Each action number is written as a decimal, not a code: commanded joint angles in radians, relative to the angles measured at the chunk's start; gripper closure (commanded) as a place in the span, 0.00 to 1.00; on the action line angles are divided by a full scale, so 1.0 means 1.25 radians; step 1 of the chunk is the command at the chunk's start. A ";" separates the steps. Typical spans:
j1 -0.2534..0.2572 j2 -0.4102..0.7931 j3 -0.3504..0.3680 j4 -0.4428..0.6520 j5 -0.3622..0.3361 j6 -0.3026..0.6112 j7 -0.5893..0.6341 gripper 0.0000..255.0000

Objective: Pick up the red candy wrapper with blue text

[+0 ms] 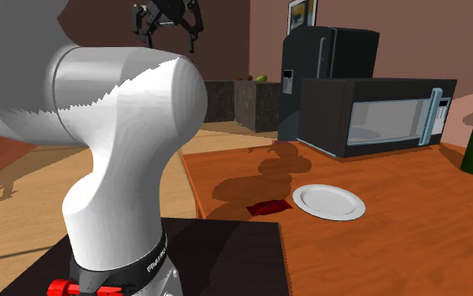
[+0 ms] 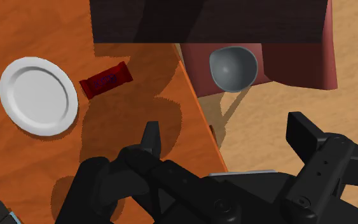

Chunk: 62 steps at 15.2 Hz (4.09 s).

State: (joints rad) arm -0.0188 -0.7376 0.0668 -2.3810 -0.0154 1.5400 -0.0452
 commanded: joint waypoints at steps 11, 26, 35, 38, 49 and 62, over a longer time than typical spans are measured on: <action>-0.111 0.084 -0.051 -0.174 -0.008 0.289 0.135 0.00; -0.258 0.401 -0.152 -0.297 0.014 0.779 0.293 0.00; -0.301 0.686 -0.196 -0.271 0.256 1.055 0.215 0.00; -0.318 0.731 -0.167 -0.262 0.311 1.089 0.172 0.00; -0.359 0.797 -0.111 -0.246 0.385 1.138 0.110 1.00; -0.295 0.679 -0.204 -0.272 0.250 1.050 0.220 1.00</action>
State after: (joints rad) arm -0.3972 0.1343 -0.1742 -2.7155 0.3244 2.8684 0.2068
